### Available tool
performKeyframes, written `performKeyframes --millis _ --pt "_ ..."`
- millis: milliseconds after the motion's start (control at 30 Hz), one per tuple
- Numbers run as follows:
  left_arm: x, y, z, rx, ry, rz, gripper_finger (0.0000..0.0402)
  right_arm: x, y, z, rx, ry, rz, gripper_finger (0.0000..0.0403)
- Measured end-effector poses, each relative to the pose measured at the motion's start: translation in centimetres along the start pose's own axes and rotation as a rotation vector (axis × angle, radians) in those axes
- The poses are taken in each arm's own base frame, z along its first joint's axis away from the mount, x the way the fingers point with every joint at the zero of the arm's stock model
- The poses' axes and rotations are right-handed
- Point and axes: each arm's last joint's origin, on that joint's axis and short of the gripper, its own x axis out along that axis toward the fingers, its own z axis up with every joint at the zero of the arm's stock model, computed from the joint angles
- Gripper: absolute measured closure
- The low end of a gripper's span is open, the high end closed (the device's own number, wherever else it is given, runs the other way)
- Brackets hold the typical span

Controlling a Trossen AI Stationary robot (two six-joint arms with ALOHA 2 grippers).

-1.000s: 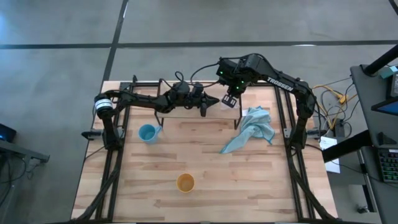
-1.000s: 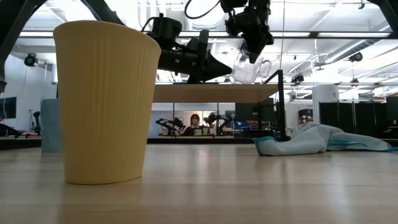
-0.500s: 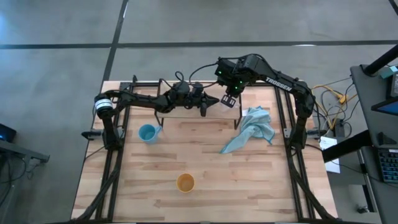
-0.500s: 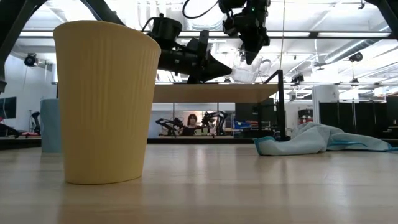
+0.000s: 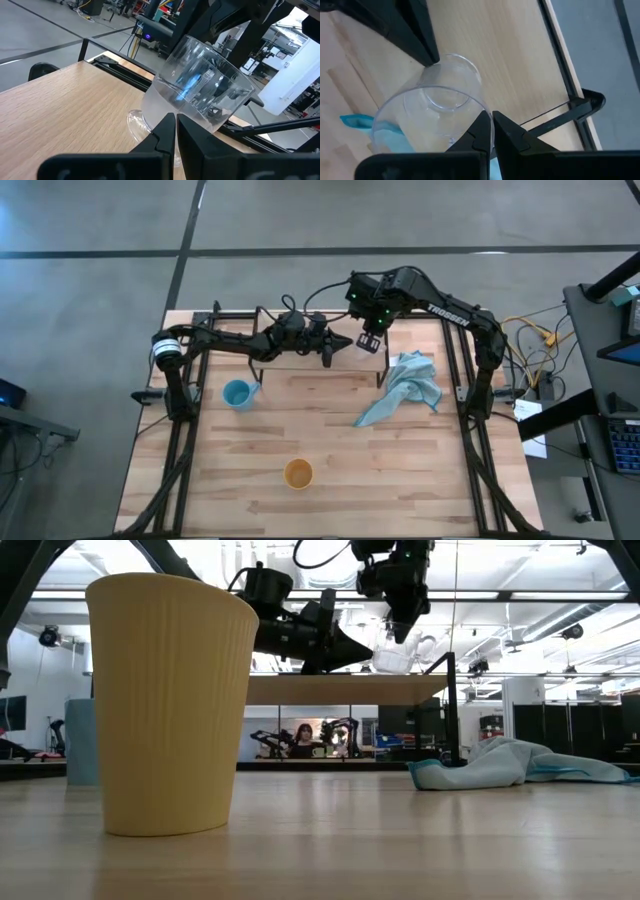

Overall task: Stack small to large cups/mugs on shelf
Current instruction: Put the transparent mug on the shelf

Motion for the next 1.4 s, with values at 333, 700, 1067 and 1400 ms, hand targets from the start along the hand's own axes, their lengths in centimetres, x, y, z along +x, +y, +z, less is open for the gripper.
performKeyframes --millis 333,700,1067,1400 --pt "0.0 0.0 0.02 0.0 -0.004 0.001 0.0398 -0.05 0.37 0.32 -0.033 -0.037 0.082 0.0394" --pt "0.0 0.0 0.01 0.0 -0.003 0.002 0.0398 -0.04 0.3 0.31 -0.081 -0.038 0.073 0.0394" --pt "-0.06 -0.05 0.08 0.0 -0.003 0.001 0.0398 -0.04 0.3 0.29 0.032 -0.032 0.075 0.0394" --pt "-0.16 -0.14 0.21 0.0 -0.005 -0.001 0.0398 -0.04 0.29 0.31 0.027 -0.034 0.072 0.0394"
